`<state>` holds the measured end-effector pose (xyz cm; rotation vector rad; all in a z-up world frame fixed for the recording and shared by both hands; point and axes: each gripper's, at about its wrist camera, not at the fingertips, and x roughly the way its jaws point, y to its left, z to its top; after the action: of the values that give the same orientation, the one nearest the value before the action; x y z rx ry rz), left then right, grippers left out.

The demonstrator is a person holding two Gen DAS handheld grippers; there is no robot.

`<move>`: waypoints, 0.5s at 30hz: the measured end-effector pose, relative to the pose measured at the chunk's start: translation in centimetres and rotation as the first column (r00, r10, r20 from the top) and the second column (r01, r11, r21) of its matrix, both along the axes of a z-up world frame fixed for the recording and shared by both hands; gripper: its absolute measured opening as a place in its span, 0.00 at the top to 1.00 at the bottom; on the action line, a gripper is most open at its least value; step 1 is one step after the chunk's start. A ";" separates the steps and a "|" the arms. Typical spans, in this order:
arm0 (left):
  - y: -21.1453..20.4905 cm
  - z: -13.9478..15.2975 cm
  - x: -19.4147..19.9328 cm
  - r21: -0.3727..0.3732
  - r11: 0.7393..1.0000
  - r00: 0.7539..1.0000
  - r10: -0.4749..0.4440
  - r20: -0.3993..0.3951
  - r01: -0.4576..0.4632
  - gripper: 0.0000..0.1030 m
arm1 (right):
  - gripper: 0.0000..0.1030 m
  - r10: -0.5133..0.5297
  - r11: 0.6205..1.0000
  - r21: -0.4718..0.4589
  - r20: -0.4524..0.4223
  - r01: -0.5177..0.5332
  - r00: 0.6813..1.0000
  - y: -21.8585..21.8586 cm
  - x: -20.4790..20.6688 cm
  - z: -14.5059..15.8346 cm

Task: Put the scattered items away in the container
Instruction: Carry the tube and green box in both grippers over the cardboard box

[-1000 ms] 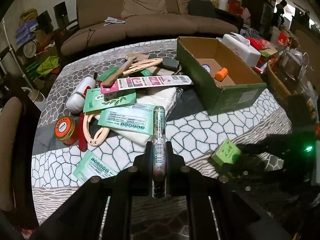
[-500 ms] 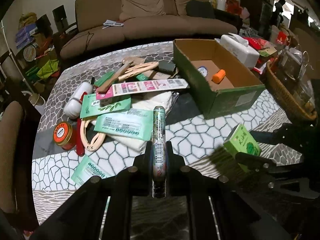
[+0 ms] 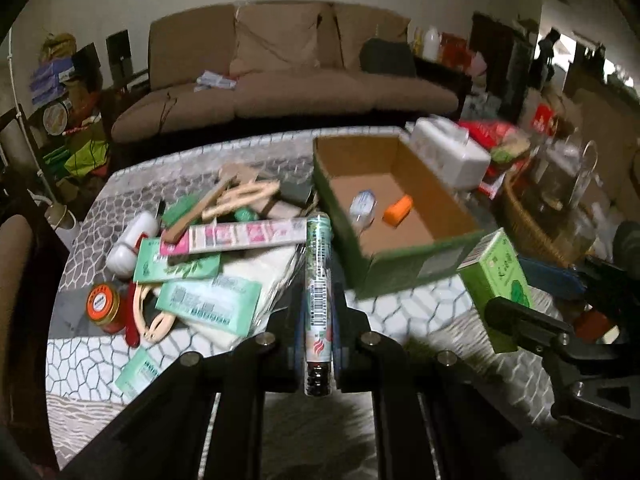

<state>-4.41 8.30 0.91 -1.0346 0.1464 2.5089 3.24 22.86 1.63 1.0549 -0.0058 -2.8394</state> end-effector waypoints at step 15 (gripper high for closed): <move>1.5 3.0 0.8 0.098 0.995 0.974 0.011 -0.225 0.012 0.90 | 0.59 -0.050 0.998 0.024 -0.177 0.055 0.983 2.9 2.1 3.9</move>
<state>-3.58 9.78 3.95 -0.7092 0.0874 2.5988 5.32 25.75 5.50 0.8158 0.0231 -2.9792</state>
